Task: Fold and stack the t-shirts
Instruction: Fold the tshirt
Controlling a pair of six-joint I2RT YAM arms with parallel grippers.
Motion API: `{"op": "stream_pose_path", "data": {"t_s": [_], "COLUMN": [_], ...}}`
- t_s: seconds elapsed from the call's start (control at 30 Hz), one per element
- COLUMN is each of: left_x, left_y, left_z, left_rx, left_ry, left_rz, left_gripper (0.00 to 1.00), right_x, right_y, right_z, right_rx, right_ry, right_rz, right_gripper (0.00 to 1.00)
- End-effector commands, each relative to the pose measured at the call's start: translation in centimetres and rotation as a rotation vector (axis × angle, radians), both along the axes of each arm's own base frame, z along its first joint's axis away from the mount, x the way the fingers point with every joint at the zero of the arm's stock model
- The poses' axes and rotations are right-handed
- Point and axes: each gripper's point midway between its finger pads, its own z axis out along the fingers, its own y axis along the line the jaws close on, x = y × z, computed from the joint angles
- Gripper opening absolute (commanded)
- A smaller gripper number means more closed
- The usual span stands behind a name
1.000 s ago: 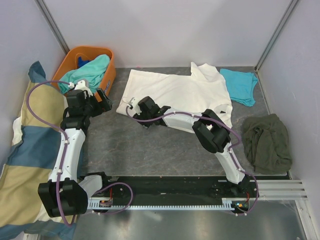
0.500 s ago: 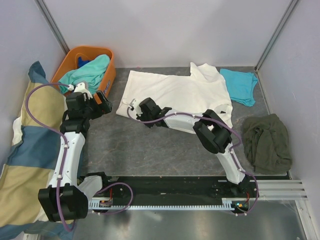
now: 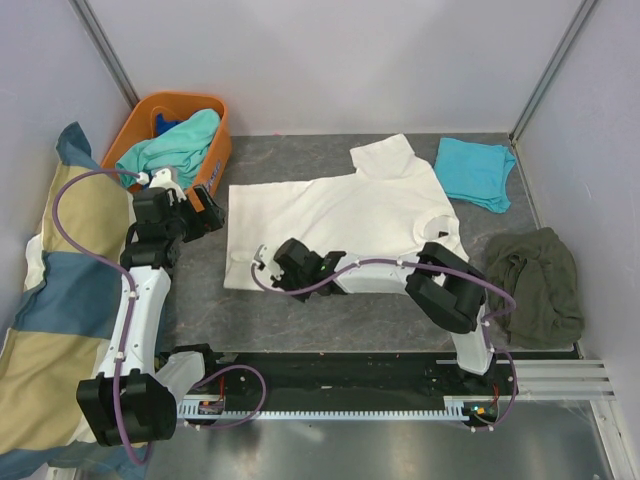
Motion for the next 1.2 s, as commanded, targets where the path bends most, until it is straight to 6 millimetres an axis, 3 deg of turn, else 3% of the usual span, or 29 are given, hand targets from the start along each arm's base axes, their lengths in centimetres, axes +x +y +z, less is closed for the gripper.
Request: {"op": "stream_pose_path", "data": {"t_s": [0.0,0.17,0.27,0.37,0.53,0.57,0.6,0.7,0.77,0.87,1.0,1.17], "left_x": [-0.1,-0.2,-0.3,-0.4,-0.6,-0.7,-0.8,-1.1,-1.1,-1.1,-1.1,-1.1], "left_y": [0.2,0.3,0.2,0.2,0.4,0.4,0.5,0.7,0.8,0.7,0.9,1.2], "left_z": [1.1,1.0,1.1,1.0,1.4,1.4,1.3,1.4,1.7,1.8,1.9,2.4], "left_rx": [0.012,0.013,0.013,0.013,0.022,0.027,0.031,0.046,0.047,0.045,0.05,0.059], "left_ry": [-0.045,-0.043,-0.046,-0.043,-0.051,-0.046,-0.043,-0.044,-0.052,-0.053,-0.052,-0.059], "left_rz": [0.0,0.004,0.001,0.001,0.006,0.009,0.01,0.017,0.019,0.02,0.029,0.039], "left_gripper": [1.0,1.0,1.0,1.0,1.0,1.0,1.0,1.0,1.0,1.0,1.0,1.0], "right_x": [-5.7,-10.0,-11.3,-10.6,-8.4,-8.2,-8.2,-7.9,-7.5,-6.8,-5.3,-3.2], "right_y": [1.0,1.6,2.0,2.7,5.5,5.8,6.2,7.3,7.6,7.6,7.2,6.4], "right_z": [1.2,1.1,0.7,0.6,1.4,0.9,1.3,3.8,6.5,8.9,9.4,7.9], "right_rx": [0.039,0.05,0.061,0.075,0.119,0.113,0.118,0.17,0.214,0.235,0.239,0.254], "right_ry": [0.074,0.096,0.109,0.082,0.017,0.02,0.02,-0.003,-0.032,-0.079,-0.091,-0.036], "right_rz": [0.053,0.072,0.081,0.048,-0.017,-0.02,-0.015,-0.001,0.005,0.022,0.023,0.001], "right_gripper": [0.0,0.0,0.0,0.0,0.02,0.15,0.39,0.6,0.63,0.66,0.67,0.67]}}
